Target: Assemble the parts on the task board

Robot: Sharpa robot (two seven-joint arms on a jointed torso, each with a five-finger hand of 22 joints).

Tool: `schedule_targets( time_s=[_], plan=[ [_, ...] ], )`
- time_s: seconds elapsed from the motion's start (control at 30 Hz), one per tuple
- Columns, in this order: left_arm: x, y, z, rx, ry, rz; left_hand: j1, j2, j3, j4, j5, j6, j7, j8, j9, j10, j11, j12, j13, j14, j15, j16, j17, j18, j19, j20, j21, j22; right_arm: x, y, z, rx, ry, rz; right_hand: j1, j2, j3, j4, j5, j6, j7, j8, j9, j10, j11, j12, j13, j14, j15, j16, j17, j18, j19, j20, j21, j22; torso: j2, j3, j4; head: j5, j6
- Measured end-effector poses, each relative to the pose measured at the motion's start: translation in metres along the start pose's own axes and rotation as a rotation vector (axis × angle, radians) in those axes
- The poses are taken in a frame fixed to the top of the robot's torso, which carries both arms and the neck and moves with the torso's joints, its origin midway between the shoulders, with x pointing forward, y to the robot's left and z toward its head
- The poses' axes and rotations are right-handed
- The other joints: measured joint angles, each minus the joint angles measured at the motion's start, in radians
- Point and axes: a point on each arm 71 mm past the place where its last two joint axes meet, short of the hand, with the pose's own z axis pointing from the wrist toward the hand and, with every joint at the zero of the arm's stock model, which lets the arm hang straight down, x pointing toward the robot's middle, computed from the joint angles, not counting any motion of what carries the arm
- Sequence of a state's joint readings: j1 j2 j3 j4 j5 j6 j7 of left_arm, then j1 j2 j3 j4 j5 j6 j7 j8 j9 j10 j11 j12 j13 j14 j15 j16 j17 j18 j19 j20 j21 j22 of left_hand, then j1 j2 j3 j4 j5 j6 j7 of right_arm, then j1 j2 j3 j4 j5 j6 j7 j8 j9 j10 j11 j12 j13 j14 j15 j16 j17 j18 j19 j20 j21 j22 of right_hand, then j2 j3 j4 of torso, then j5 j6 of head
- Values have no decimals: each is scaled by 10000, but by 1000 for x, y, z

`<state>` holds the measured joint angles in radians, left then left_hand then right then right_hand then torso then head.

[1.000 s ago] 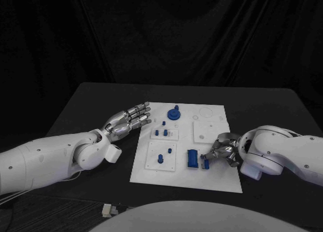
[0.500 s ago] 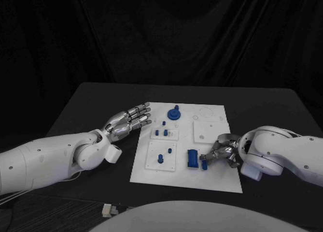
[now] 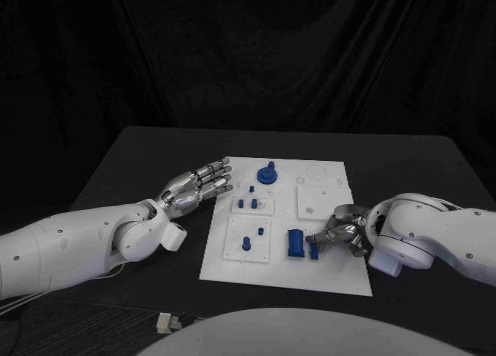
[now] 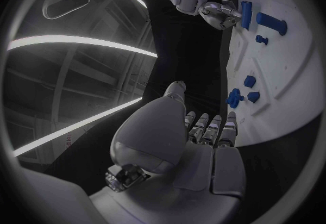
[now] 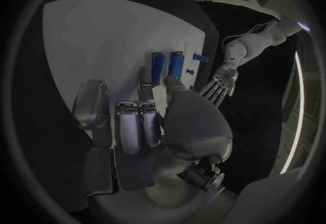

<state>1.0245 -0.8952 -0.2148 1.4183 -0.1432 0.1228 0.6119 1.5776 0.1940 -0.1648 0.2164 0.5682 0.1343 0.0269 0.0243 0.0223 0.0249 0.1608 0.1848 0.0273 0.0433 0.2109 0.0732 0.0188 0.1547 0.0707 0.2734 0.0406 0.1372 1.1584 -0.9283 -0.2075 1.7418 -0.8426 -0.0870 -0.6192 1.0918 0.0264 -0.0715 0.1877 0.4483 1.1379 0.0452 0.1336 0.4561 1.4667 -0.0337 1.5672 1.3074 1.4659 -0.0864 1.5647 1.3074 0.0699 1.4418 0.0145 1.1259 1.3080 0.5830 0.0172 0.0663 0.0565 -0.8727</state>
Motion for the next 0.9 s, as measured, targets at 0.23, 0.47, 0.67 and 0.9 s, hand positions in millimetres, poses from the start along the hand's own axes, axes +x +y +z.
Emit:
schedule_targets(
  time_s=[0.23, 0.47, 0.67, 0.9],
  plan=[
    [0, 0, 0, -15, 7, -12, 0, 0, 0, 0, 0, 0, 0, 0, 0, 0, 0, 0, 0, 0, 0, 0, -1, 1, 0, 0, 0, 0, -1, -3, -3, -16, -192, 174, -40, -40, -109, 142, -77, -25, -24, 38, 9, 0, -1, 0, 0, 0, 0, 0, 0, 0, 0, 0, 0, -1, -1, 0, 0, 35, 0],
    [0, 0, -1, -26, -4, -16, 0, 0, 0, 0, 0, 0, 0, 0, 0, 0, 0, 0, -1, 0, 0, 41, -1, 0, 0, 0, 38, 3, -2, -13, -19, -185, -722, 621, -76, -107, -166, 222, 194, -273, 9, 99, 32, 0, -1, 0, 0, 0, 0, 0, 0, 1, 36, 36, 48, -2, -1, 0, 0, 87, 0],
    [-1, 0, -3, -29, -27, -12, 0, 0, -1, 1, 22, 0, 0, 0, 0, 0, 0, 0, 1, 0, 0, 40, -1, 0, 6, 6, 39, 10, -5, -15, -37, -1090, -1776, 510, 1437, -488, 66, -664, 600, -742, -27, 866, 585, 0, -1, 0, -1, 0, 0, 0, 0, 1, 200, 17, 678, -3, -1, 0, -1, 97, 0],
    [-2, 0, -3, -22, -38, -9, 0, 0, -1, 0, 39, 0, 0, 0, 0, 0, 0, 0, 8, 0, -1, 40, -2, -1, 36, 36, 39, 9, 1, -15, -50, -2631, -3361, -1163, 2669, -740, -80, -946, -1484, -2076, -6, 2832, 1897, 0, -1, 0, -1, 0, 0, 0, 0, -1, 199, 17, 1275, -3, -7, 1, 1, 54, 0]
  ],
)
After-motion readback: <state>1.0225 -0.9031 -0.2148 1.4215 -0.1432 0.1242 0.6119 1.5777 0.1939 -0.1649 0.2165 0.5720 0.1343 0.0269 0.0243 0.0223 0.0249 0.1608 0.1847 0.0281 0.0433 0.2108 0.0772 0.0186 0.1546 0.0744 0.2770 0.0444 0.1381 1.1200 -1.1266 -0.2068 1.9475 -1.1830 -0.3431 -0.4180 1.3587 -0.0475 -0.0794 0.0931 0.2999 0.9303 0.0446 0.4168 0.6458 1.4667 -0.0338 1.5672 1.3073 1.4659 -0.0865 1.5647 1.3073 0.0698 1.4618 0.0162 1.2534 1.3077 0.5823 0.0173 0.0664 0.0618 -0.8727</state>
